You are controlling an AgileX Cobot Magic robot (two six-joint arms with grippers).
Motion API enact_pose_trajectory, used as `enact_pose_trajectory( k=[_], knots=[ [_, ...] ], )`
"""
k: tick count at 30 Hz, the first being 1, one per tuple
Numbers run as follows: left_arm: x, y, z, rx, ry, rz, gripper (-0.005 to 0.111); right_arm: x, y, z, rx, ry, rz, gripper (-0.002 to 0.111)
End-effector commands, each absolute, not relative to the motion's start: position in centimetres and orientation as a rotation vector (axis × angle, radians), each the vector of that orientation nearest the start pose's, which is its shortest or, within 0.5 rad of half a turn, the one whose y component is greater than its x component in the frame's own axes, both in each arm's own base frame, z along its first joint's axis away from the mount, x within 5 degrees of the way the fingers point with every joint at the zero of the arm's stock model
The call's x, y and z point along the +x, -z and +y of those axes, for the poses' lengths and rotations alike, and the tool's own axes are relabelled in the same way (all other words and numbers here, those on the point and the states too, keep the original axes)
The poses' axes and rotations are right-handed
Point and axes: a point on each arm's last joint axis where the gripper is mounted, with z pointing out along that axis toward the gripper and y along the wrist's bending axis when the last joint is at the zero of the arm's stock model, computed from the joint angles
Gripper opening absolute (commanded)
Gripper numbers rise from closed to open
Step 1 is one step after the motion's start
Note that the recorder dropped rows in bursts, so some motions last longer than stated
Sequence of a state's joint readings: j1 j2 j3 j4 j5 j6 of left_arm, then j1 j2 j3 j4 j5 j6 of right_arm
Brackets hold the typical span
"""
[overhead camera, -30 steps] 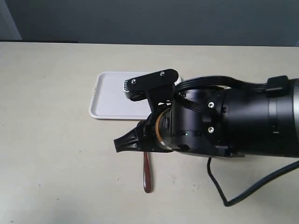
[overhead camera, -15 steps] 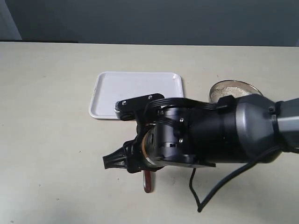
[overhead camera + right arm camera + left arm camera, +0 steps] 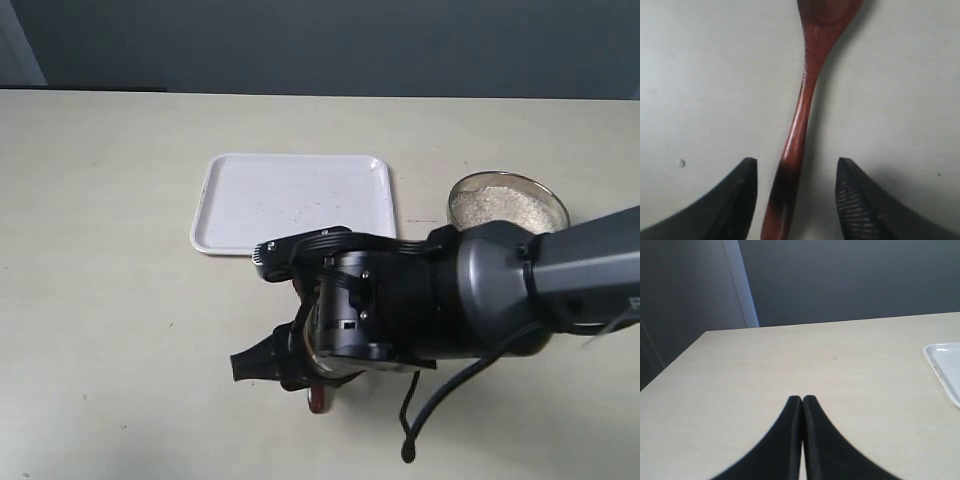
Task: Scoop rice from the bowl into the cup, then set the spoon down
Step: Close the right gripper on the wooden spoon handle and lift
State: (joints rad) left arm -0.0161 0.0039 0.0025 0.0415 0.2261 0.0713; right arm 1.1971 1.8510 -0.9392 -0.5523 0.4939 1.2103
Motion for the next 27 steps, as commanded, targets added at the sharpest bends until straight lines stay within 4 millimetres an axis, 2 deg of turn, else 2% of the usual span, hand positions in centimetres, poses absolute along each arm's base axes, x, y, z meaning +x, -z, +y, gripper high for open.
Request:
enact_pose_trajectory(
  k=[1,3,6,10,12,13,14,16,18,20,24,25,26,27],
  knots=[
    [5.6,-19.4,0.0,0.104,-0.073,1.696,0.0,14.2,-12.4,30.2,-0.626,-0.172,2.684,0.039],
    [5.6,-19.4,0.0,0.104,-0.073,1.696,0.0,14.2,-11.6,30.2,-0.634,-0.15,2.696,0.032],
    [5.6,-19.4,0.0,0.104,-0.073,1.696,0.0,14.2,-10.4,30.2,-0.646,-0.115,2.717,0.03],
    [5.6,-19.4,0.0,0.104,-0.073,1.696,0.0,14.2,-9.9,30.1,-0.653,-0.093,2.724,0.03],
    [5.6,-19.4,0.0,0.104,-0.073,1.696,0.0,14.2,-9.9,30.1,-0.667,-0.09,2.721,0.026],
    [5.6,-19.4,0.0,0.104,-0.073,1.696,0.0,14.2,-9.9,30.1,-0.721,-0.087,2.705,0.016],
    [5.6,-19.4,0.0,0.104,-0.073,1.696,0.0,14.2,-10.1,30.1,-0.804,-0.072,2.677,-0.001],
    [5.6,-19.4,0.0,0.104,-0.073,1.696,0.0,14.1,-11.1,30.1,-0.938,-0.068,2.612,-0.001],
    [5.6,-19.4,0.0,0.104,-0.073,1.696,0.0,14.2,-12.9,29.9,-1.018,-0.069,2.546,-0.001],
    [5.6,-19.4,0.0,0.104,-0.073,1.696,0.0,14.2,-15.6,29.4,-1.087,-0.058,2.466,-0.001],
    [5.6,-19.4,0.0,0.104,-0.073,1.696,0.0,14.7,-23.0,27.1,-1.219,0.217,2.351,-0.001],
    [5.6,-19.4,0.0,0.104,-0.073,1.696,0.0,14.8,-25.6,26.4,-1.268,0.312,2.332,-0.001],
    [5.6,-19.4,0.0,0.104,-0.073,1.696,0.0,14.8,-26.9,25.8,-1.291,0.363,2.335,-0.001],
    [5.6,-19.4,0.0,0.104,-0.073,1.696,0.0,15.4,-29.1,25.0,-1.312,0.404,2.352,-0.001]
  ],
)
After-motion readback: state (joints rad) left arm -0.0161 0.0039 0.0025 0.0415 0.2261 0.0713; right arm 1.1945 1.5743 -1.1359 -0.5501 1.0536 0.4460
